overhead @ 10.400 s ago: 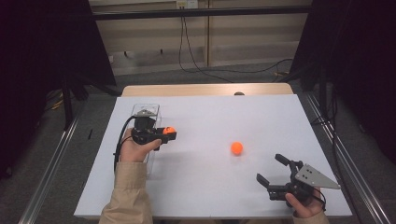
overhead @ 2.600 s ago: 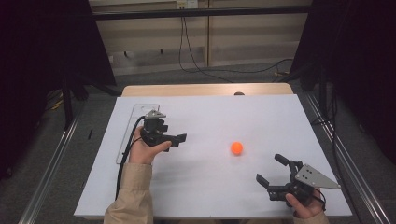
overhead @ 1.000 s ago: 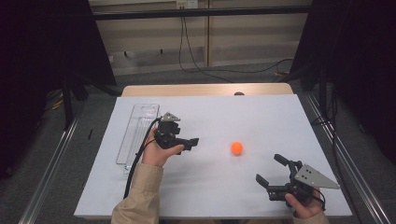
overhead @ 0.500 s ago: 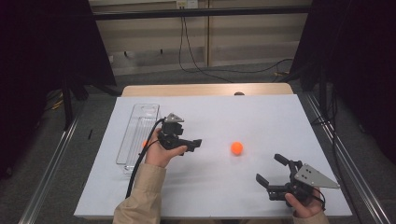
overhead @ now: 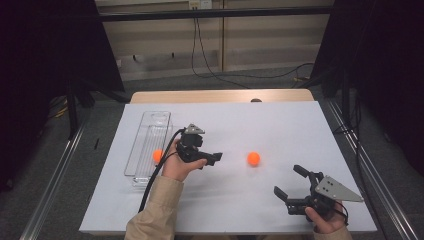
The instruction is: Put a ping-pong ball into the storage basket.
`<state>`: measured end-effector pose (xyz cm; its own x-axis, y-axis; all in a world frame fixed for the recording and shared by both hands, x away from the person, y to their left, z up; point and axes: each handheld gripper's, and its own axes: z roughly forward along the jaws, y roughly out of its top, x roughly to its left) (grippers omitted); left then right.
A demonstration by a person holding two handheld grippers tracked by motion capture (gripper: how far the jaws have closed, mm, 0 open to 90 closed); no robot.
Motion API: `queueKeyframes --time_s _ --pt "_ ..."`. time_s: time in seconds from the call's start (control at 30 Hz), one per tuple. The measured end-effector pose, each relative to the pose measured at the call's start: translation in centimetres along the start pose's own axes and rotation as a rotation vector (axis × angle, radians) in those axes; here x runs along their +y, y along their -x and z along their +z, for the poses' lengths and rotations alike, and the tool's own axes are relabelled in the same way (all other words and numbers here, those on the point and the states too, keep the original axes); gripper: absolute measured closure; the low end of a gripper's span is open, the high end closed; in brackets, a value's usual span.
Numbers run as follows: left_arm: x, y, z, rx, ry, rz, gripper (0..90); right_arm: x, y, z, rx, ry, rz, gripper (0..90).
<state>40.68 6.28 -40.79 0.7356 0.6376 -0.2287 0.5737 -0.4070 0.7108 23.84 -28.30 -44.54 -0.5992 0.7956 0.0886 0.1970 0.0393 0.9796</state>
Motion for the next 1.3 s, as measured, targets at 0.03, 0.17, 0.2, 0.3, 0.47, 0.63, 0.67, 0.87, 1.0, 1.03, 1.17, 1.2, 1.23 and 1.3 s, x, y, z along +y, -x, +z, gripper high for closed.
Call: queueKeyframes --time_s 0.03,0.17,0.2,0.3,0.47,0.63,0.67,0.87,1.0,1.03,1.17,1.2,1.23,1.3 --pt "0.0 0.0 0.1 -0.001 0.000 0.005 10.5 0.0 0.0 0.0 -0.001 0.000 0.000 2.4" --pt "0.1 0.3 0.3 -0.002 0.004 0.009 10.5 0.0 0.0 0.0 0.000 -0.001 0.000 2.4" --pt "0.1 0.3 0.3 -0.003 0.005 0.008 10.4 0.0 0.0 0.0 0.000 0.000 0.000 2.4" --pt "0.1 0.4 0.4 -0.007 0.010 0.012 10.3 0.0 0.0 -0.1 -0.001 0.000 0.000 2.4" --pt "0.1 0.7 0.7 -0.014 0.005 0.015 10.2 0.0 0.0 -0.1 -0.001 0.000 -0.001 2.4" --pt "0.1 0.9 0.9 -0.020 0.002 0.020 10.1 0.0 0.0 -0.1 0.000 0.000 -0.003 2.4" --pt "0.1 1.0 1.0 -0.021 0.002 0.021 10.1 0.0 0.0 -0.1 0.000 -0.001 -0.004 2.4" --pt "0.1 1.4 1.4 -0.028 0.005 0.030 9.8 0.0 0.0 0.0 0.000 -0.002 -0.002 2.4" --pt "0.1 1.6 1.6 -0.032 0.004 0.033 9.8 0.0 0.0 -0.1 -0.001 -0.003 -0.002 2.4" --pt "0.1 1.6 1.7 -0.033 0.004 0.033 9.8 0.0 0.0 -0.1 -0.002 -0.003 -0.001 2.4" --pt "0.1 1.7 1.8 -0.033 0.003 0.034 9.8 0.0 0.0 0.0 0.000 -0.003 -0.001 2.4" --pt "0.1 1.7 1.9 -0.034 0.007 0.031 9.7 0.0 0.0 0.0 0.000 -0.003 -0.002 2.4" --pt "0.1 1.8 1.9 -0.034 0.007 0.029 9.7 0.0 0.0 0.0 0.000 -0.002 -0.001 2.4" --pt "0.2 1.8 2.0 -0.034 0.005 0.037 9.7 0.0 0.0 0.0 0.000 -0.004 0.000 2.4"
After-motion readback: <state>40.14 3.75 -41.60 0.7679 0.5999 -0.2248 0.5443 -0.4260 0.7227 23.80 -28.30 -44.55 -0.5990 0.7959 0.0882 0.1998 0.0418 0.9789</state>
